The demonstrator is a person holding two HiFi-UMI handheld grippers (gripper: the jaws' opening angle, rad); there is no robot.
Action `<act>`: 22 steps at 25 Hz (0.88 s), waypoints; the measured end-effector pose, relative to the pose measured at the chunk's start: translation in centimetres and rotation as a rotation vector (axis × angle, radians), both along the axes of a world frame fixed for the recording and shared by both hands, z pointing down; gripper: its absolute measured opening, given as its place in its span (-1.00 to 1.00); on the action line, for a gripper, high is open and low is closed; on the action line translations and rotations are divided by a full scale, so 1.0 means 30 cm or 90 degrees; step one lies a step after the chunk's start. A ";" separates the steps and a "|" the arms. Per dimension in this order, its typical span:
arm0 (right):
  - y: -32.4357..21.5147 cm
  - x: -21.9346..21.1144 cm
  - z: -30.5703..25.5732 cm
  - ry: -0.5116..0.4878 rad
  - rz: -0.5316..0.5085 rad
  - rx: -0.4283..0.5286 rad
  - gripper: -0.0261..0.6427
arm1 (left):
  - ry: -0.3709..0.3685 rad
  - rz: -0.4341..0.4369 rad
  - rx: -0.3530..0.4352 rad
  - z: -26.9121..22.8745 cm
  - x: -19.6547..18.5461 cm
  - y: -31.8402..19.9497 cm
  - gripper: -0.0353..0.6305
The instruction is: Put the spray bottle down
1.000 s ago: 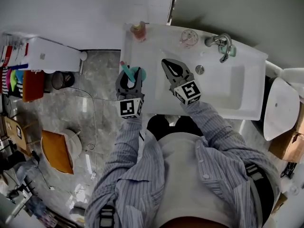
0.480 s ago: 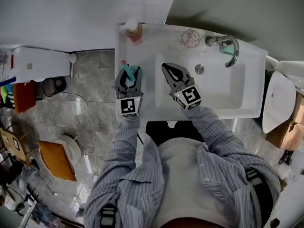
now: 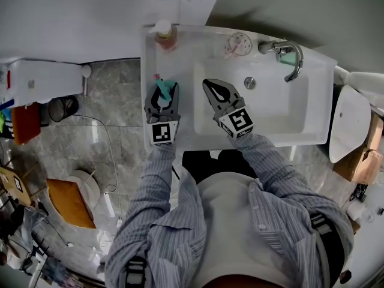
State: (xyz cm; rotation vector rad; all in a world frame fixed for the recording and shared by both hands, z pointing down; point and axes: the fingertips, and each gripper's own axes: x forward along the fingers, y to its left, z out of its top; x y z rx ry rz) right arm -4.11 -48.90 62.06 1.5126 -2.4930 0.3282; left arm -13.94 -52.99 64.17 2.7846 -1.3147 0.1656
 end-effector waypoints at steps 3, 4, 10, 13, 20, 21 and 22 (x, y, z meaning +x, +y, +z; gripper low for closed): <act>0.012 0.003 -0.006 0.007 0.001 0.003 -0.88 | -0.019 0.004 -0.001 0.004 0.003 0.010 -0.39; 0.015 0.004 -0.011 0.007 0.000 0.005 -0.88 | -0.021 0.002 0.002 0.003 0.000 0.011 -0.39; 0.040 0.024 -0.039 0.013 -0.005 0.012 -0.88 | -0.027 -0.009 -0.005 0.011 -0.008 0.021 -0.35; 0.057 0.041 -0.052 0.017 -0.007 0.015 -0.88 | -0.033 -0.022 -0.005 0.014 -0.017 0.033 -0.32; 0.099 0.063 -0.086 0.015 -0.019 0.024 -0.88 | -0.047 -0.057 -0.007 0.005 -0.052 0.086 -0.30; 0.106 0.063 -0.092 0.013 -0.022 0.025 -0.88 | -0.049 -0.062 -0.010 0.009 -0.058 0.099 -0.30; 0.112 0.061 -0.099 0.012 -0.026 0.027 -0.88 | -0.050 -0.067 -0.015 0.015 -0.064 0.114 -0.30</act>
